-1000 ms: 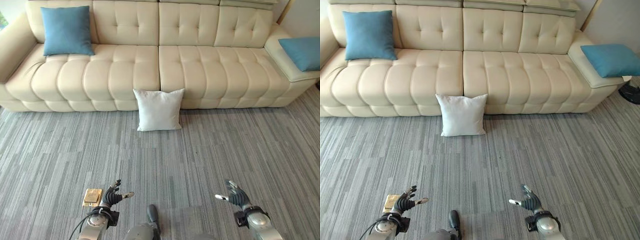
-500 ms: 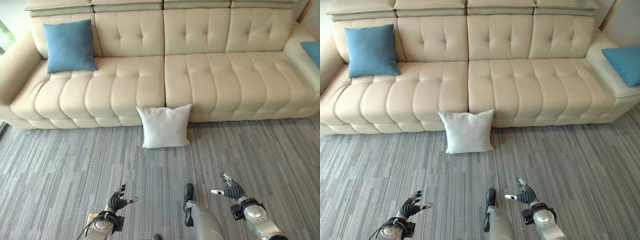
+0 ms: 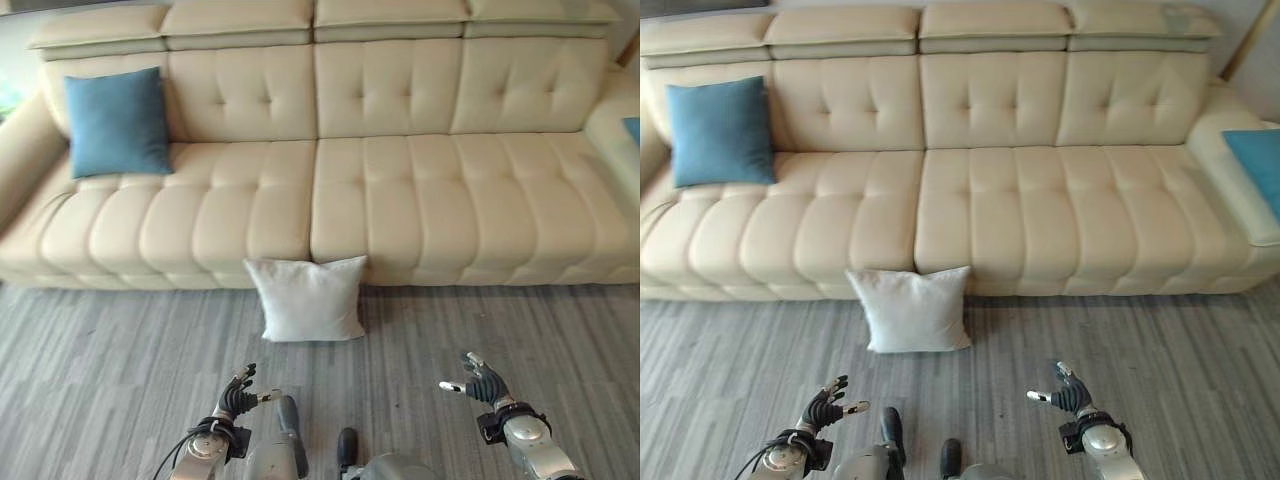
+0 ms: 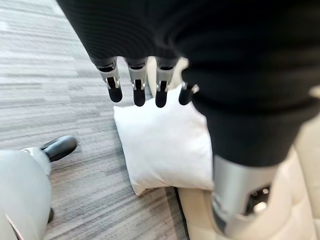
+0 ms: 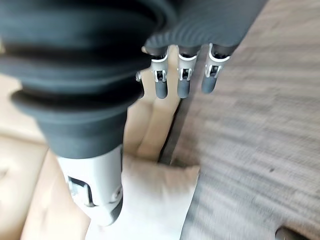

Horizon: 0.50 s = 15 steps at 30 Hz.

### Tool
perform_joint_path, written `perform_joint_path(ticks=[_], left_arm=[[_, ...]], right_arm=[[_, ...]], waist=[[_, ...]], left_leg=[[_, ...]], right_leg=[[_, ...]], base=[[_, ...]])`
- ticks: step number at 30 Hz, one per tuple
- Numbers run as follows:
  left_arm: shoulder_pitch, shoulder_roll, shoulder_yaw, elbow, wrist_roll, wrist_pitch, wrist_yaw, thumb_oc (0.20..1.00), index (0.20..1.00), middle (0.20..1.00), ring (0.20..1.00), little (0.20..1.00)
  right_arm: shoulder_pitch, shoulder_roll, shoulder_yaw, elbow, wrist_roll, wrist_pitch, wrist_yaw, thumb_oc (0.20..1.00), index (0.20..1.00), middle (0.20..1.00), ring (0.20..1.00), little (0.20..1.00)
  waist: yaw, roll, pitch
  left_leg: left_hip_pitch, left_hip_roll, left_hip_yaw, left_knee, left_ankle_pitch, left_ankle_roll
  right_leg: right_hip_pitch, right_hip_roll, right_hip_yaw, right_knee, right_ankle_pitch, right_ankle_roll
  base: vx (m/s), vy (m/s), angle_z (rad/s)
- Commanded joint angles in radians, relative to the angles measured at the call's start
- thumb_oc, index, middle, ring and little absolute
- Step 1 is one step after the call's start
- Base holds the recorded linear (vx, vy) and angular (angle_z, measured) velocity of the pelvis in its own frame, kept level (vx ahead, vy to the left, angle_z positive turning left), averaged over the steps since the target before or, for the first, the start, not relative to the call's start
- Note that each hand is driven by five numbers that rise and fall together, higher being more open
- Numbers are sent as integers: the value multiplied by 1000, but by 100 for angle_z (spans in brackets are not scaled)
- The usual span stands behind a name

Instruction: Pick up all the scattered cushions and arrange them neatly on the sofa.

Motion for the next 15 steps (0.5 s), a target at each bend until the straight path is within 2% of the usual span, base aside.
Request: perform_joint_path(ticks=[1, 4, 6, 8, 10, 12, 15], left_arm=[[-11, 12, -13, -40, -6, -25, 7, 1000, 1000, 1000, 1000, 1000], [-2, 11, -2, -31, -7, -24, 4, 1000, 1000, 1000, 1000, 1000], [-2, 11, 0, -17, 0, -22, 4, 1000, 1000, 1000, 1000, 1000], [-7, 13, -5, -2, 15, -23, 4, 1000, 1000, 1000, 1000, 1000], [-16, 22, -5, -6, 20, -22, 6, 1000, 1000, 1000, 1000, 1000], [-28, 32, -2, -4, 22, -23, 10, 1000, 1000, 1000, 1000, 1000], [-47, 45, 10, -4, 10, -25, 21, 1000, 1000, 1000, 1000, 1000]], right_arm=[[14, -33, -7, -50, 17, -34, -9, 1000, 1000, 1000, 1000, 1000], [15, -26, -5, -52, 5, -30, 1, 1000, 1000, 1000, 1000, 1000], [15, -19, -3, -52, -3, -29, 4, 1000, 1000, 1000, 1000, 1000], [5, -12, 1, -50, -5, -29, 7, 1000, 1000, 1000, 1000, 1000], [-11, -3, 11, -43, -5, -28, 8, 1000, 1000, 1000, 1000, 1000], [-29, 6, 20, -44, -5, -28, 9, 1000, 1000, 1000, 1000, 1000], [-51, 21, 36, -44, -6, -31, 7, 1000, 1000, 1000, 1000, 1000]], waist=[[33, 47, -5], [44, 51, -23], [44, 42, -36], [47, 30, -51], [46, 19, -56], [48, 21, -63], [56, 24, -72]], left_leg=[[41, 46, -41, -14, 35, -31], [57, 48, -49, -36, 50, -24], [69, 34, -38, -21, 37, -9], [77, 14, -17, 0, 8, 11], [96, -6, -2, 6, -16, 32], [112, -13, 7, -3, -33, 47], [152, -22, 24, -28, -51, 61]], right_leg=[[-1, -111, 42, 134, -134, 94], [35, -111, 71, 157, -157, 109], [33, -133, 90, 189, -151, 123], [23, -164, 108, 205, -125, 152], [-7, -189, 125, 270, -75, 174], [-39, -196, 131, 316, -45, 189], [-74, -209, 87, 359, -1, 212]], base=[[357, 102, -54], [397, 168, -50], [306, 204, -48], [245, 207, -34], [199, 175, -43], [146, 138, -27], [108, 77, 17]])
